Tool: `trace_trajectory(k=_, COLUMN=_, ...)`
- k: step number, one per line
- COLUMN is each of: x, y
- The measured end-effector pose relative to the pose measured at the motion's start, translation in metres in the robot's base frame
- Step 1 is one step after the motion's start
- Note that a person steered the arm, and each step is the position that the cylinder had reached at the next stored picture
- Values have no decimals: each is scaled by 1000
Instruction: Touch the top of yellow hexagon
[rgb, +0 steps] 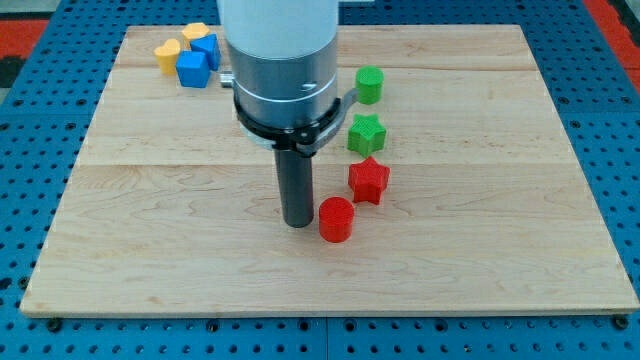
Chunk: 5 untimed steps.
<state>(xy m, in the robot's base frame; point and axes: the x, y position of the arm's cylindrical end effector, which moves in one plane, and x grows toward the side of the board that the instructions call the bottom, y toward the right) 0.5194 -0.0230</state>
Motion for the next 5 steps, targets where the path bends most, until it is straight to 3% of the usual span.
trace_trajectory(k=3, x=-1, y=46)
trace_trajectory(k=5, x=-100, y=-45)
